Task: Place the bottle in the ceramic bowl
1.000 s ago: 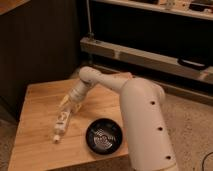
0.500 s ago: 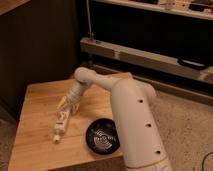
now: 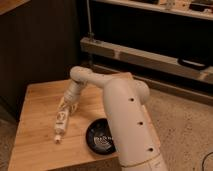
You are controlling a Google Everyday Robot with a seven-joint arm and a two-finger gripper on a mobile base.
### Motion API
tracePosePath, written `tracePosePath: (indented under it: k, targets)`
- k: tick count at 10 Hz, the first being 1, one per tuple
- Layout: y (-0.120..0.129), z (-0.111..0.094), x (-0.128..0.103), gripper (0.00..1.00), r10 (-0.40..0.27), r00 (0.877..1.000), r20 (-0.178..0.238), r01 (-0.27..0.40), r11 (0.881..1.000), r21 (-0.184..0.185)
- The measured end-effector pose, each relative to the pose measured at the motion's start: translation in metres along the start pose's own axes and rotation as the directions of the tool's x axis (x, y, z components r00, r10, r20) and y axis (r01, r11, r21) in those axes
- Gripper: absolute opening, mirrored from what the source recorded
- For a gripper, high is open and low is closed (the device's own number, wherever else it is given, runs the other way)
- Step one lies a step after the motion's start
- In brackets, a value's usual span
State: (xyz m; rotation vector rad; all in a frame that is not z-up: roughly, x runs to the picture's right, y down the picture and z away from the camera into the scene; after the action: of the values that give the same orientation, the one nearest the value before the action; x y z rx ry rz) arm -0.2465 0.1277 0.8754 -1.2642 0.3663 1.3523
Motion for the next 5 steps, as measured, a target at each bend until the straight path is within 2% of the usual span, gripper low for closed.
tracePosePath:
  k: [2,3,5]
  targets:
    - [-0.0010,0.0014,0.0022,0.07,0.019,1.000,-0.017,-0.018,0.999,0.039]
    - [-0.0016,0.0010,0.0030,0.02,0.027,0.999,-0.022,-0.026,0.998,0.051]
    - [-0.0033,0.0014,0.0069,0.00,0.049,0.998,-0.036,-0.046,0.996,0.076]
